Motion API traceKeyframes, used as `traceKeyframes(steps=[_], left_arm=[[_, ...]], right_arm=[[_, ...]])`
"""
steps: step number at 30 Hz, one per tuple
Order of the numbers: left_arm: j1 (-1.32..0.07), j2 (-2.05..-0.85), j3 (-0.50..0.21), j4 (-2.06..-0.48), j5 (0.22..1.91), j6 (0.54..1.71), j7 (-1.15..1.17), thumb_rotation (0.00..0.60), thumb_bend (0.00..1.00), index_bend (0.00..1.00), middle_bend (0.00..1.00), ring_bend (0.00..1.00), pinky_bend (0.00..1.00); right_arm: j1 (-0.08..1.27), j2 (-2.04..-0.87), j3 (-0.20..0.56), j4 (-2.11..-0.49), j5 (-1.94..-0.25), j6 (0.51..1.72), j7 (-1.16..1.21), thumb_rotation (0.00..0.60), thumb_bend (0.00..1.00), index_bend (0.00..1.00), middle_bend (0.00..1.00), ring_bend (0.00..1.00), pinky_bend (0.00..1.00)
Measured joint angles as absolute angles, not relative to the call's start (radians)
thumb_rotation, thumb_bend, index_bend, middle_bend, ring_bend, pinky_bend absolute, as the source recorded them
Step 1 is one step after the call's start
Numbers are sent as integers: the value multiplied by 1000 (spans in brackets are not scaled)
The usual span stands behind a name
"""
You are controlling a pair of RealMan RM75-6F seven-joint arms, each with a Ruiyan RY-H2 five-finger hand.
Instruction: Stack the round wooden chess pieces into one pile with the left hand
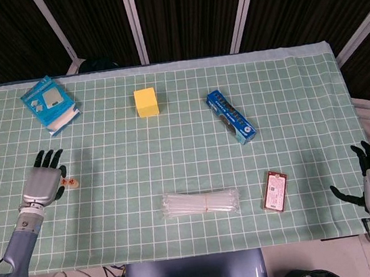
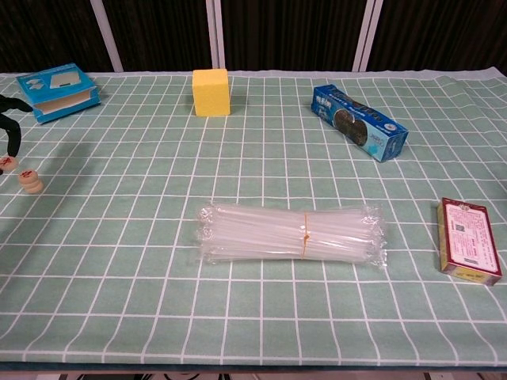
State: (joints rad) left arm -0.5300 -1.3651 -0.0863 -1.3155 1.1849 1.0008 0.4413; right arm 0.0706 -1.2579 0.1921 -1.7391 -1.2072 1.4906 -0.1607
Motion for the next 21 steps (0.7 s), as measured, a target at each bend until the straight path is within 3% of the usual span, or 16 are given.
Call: traceKeyframes(steps=[21], left_arm=[[-551, -1403, -79, -1290, 1164, 985, 479, 600, 303, 499, 52, 0, 0]], right_arm=[[71, -1256, 192, -1744, -1201, 1487, -166, 600, 267, 118, 50, 0, 0]])
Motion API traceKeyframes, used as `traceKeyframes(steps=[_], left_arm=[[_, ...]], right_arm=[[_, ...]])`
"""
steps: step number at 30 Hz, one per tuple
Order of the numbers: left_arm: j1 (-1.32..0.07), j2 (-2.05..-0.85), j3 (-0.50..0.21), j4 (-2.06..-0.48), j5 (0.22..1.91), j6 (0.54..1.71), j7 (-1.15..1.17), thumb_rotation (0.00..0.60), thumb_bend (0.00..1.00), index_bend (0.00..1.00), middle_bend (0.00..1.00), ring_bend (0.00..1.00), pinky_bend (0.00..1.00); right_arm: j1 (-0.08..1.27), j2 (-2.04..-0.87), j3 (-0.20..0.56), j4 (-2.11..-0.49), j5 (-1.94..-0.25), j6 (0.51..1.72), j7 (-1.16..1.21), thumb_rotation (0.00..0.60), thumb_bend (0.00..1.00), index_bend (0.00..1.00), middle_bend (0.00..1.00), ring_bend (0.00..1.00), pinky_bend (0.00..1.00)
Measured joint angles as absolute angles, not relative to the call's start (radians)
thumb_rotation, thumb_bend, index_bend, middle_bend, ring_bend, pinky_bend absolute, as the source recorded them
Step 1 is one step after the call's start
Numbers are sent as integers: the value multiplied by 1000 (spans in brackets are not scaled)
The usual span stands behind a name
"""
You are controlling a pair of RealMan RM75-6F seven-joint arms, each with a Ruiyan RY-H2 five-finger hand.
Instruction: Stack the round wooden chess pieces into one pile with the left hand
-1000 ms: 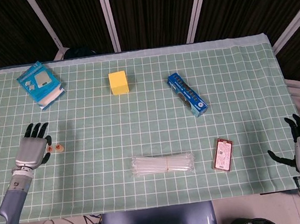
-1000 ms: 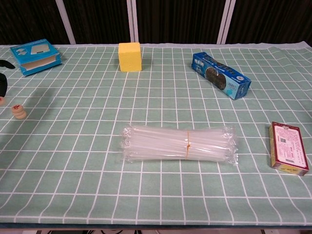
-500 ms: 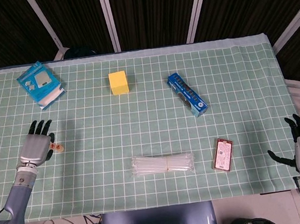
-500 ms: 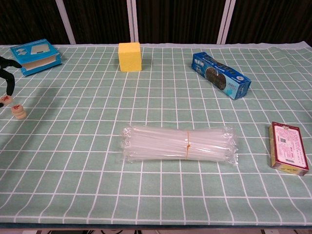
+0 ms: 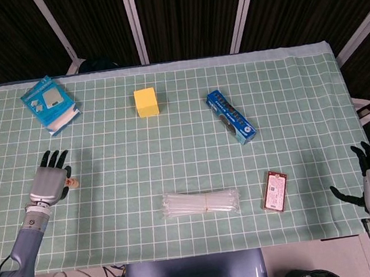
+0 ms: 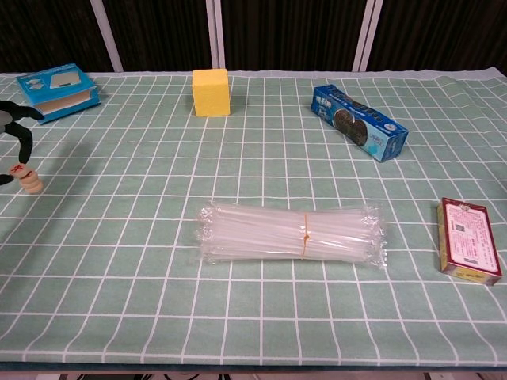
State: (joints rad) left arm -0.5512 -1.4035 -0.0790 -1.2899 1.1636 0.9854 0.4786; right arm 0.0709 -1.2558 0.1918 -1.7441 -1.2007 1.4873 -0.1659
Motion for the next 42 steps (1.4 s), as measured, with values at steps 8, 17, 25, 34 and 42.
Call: traceKeyframes(steps=[8, 17, 25, 34, 42], left_arm=[[-556, -1412, -78, -1288, 1161, 988, 492, 600, 304, 492, 52, 0, 0], [-558, -1417, -78, -1284, 1154, 993, 502, 600, 304, 485, 52, 0, 0], [-558, -1417, -75, -1281, 1152, 994, 507, 600, 304, 471, 52, 0, 0], [-560, -1420, -75, -1278, 1146, 994, 513, 600, 303, 461, 52, 0, 0], [-561, -1425, -72, -1273, 1146, 995, 518, 600, 304, 460, 52, 0, 0]], right_arm=[[71, -1256, 191, -1743, -1201, 1488, -166, 600, 266, 118, 49, 0, 0], [71, -1257, 191, -1742, -1201, 1488, -167, 600, 267, 118, 49, 0, 0], [72, -1256, 190, -1744, -1200, 1485, -169, 600, 266, 118, 49, 0, 0], [72, -1255, 191, -1744, -1198, 1486, -170, 600, 266, 118, 49, 0, 0], [72, -1254, 191, -1745, -1196, 1485, -170, 600, 266, 118, 49, 0, 0]])
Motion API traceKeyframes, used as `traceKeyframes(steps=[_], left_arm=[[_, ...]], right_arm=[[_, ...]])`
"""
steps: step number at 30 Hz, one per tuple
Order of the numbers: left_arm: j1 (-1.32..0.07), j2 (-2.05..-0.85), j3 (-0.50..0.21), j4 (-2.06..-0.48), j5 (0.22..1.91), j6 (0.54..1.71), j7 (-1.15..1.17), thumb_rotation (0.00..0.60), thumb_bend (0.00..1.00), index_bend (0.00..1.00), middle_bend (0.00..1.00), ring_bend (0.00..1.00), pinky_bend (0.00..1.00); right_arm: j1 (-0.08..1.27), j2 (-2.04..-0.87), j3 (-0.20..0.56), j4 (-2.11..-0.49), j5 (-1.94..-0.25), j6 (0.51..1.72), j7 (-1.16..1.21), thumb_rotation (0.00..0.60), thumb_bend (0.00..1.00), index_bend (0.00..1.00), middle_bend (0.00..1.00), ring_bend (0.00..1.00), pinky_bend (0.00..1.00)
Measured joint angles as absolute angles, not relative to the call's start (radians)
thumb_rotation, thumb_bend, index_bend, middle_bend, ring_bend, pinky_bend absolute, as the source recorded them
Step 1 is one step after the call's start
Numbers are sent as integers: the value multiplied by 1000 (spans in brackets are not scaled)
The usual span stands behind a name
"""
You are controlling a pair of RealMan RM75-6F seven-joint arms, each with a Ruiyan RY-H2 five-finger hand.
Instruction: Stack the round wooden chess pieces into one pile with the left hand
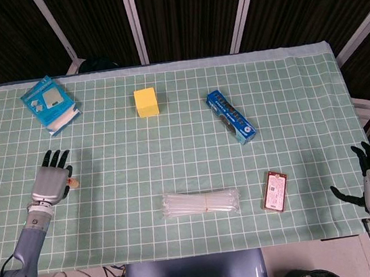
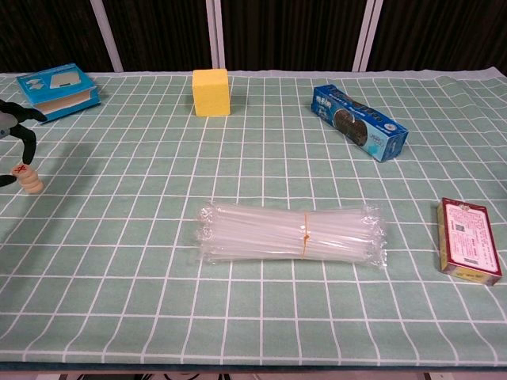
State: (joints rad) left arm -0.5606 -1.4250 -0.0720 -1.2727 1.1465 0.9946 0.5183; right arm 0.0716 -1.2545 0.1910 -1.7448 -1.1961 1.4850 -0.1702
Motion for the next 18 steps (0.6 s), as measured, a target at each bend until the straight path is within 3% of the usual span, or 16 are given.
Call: traceKeyframes(steps=[18], left_arm=[[-561, -1428, -67, -1279, 1151, 1004, 535, 600, 304, 448, 52, 0, 0]], right_arm=[[72, -1254, 192, -1746, -1194, 1485, -169, 600, 266, 118, 50, 0, 0]])
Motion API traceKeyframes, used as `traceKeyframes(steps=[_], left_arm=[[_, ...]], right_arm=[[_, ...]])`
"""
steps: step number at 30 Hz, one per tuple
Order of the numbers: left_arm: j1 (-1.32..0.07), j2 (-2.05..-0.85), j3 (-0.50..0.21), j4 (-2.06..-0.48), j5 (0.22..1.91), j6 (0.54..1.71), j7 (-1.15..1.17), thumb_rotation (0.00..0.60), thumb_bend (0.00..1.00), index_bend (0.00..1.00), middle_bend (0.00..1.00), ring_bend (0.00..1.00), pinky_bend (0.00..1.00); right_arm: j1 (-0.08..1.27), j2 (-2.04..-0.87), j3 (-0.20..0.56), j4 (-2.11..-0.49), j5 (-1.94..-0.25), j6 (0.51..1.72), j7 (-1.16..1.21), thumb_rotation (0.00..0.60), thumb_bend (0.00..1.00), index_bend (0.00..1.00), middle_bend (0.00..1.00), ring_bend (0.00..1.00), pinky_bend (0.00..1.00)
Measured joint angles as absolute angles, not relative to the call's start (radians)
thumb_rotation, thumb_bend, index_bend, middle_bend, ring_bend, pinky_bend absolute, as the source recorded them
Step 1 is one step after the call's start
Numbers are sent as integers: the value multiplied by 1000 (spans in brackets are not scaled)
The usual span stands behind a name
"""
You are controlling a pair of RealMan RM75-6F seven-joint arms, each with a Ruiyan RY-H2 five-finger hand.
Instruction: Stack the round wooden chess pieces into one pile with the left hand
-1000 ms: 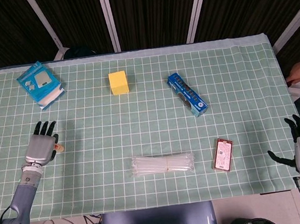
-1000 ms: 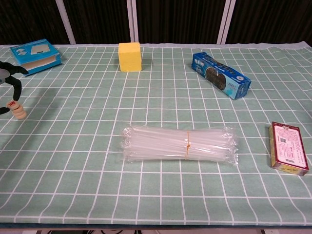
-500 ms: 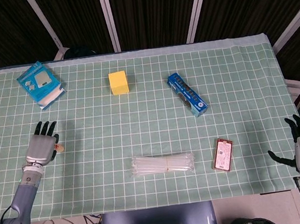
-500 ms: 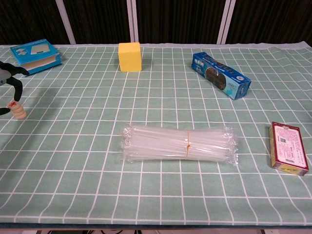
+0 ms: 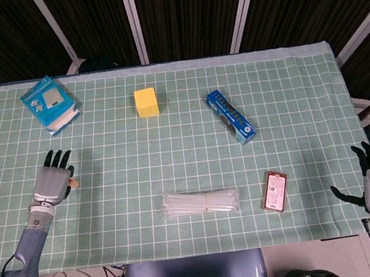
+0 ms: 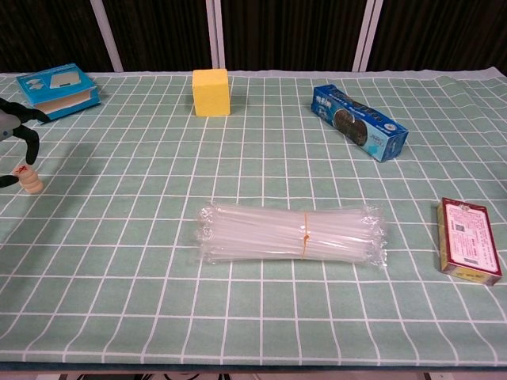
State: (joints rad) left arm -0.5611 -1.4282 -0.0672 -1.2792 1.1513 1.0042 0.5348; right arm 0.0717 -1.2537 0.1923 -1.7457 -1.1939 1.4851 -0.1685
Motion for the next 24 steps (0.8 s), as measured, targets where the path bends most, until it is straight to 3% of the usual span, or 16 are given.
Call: traceKeyframes(steps=[14, 24], left_arm=[[-515, -1395, -65, -1311, 1184, 1088, 470, 600, 302, 406, 51, 0, 0], [-413, -1351, -4, -1245, 1252, 1146, 319, 600, 296, 404, 51, 0, 0]], right_arm=[[72, -1255, 192, -1744, -1196, 1487, -169, 600, 266, 118, 49, 0, 0], [71, -1256, 191, -1749, -1195, 1488, -173, 600, 266, 118, 49, 0, 0]])
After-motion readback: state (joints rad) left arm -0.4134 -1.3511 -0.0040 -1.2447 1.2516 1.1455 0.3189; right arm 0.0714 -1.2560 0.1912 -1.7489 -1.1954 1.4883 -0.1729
